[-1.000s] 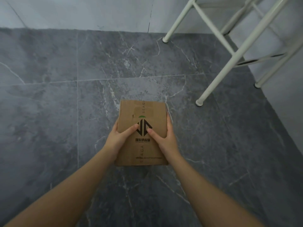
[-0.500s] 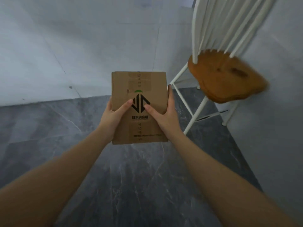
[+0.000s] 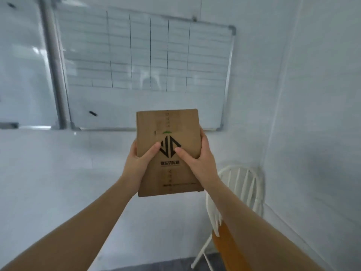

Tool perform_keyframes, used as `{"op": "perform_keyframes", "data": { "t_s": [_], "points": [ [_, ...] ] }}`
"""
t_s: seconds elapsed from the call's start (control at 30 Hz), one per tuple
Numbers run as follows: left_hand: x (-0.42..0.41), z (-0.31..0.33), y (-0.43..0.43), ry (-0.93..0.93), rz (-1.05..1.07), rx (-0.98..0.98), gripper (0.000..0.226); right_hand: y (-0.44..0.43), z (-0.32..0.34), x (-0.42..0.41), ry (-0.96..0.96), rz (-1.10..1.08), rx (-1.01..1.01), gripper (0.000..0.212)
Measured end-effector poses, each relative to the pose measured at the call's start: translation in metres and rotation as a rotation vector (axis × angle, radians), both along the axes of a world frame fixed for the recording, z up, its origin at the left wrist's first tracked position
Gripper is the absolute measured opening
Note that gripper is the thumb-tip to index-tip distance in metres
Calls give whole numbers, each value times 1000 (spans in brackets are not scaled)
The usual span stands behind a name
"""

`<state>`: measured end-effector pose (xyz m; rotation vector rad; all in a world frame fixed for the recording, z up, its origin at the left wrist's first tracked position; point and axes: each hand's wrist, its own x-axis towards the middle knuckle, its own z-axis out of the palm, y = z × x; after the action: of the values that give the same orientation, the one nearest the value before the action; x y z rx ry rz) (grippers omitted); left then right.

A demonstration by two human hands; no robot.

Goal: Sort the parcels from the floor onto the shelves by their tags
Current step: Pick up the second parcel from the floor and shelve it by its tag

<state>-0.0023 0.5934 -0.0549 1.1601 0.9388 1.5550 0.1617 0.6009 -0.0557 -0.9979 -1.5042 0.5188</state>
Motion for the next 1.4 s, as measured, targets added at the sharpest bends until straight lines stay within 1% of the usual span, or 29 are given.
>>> {"op": "perform_keyframes", "data": {
  "t_s": [0.03, 0.1, 0.2, 0.4, 0.57, 0.73, 0.83, 0.97, 1.07, 1.23, 1.3, 1.4],
  "points": [
    [-3, 23, -8, 1, 8, 40, 74, -8, 23, -3, 1, 6, 40, 93],
    [-9, 62, -27, 1, 20, 117, 62, -27, 63, -9, 12, 20, 116, 93],
    [-20, 106, -56, 23, 39, 213, 50, -56, 103, -21, 34, 37, 194, 91],
    [-50, 156, -114, 105, 55, 321, 66, -116, 145, -50, 90, 3, 290, 94],
    [-73, 160, -152, 121, 53, 330, 71, -158, 146, -74, 109, -31, 295, 93],
    [-86, 152, -182, 143, 77, 327, 67, -190, 134, -89, 144, -44, 294, 89],
    [-89, 149, -196, 152, 102, 321, 67, -203, 132, -93, 135, -35, 288, 89],
    [-91, 151, -208, 163, 152, 361, 72, -216, 138, -94, 117, -10, 303, 86],
    [-90, 156, -217, 146, 169, 383, 68, -221, 145, -94, 114, 3, 324, 81],
    [-85, 162, -228, 146, 163, 402, 67, -229, 150, -87, 105, 12, 339, 79],
    [-82, 160, -231, 145, 167, 411, 66, -233, 149, -83, 133, 75, 312, 72],
    [-82, 158, -238, 134, 167, 406, 65, -236, 151, -71, 246, 206, 196, 55]
  ]
}}
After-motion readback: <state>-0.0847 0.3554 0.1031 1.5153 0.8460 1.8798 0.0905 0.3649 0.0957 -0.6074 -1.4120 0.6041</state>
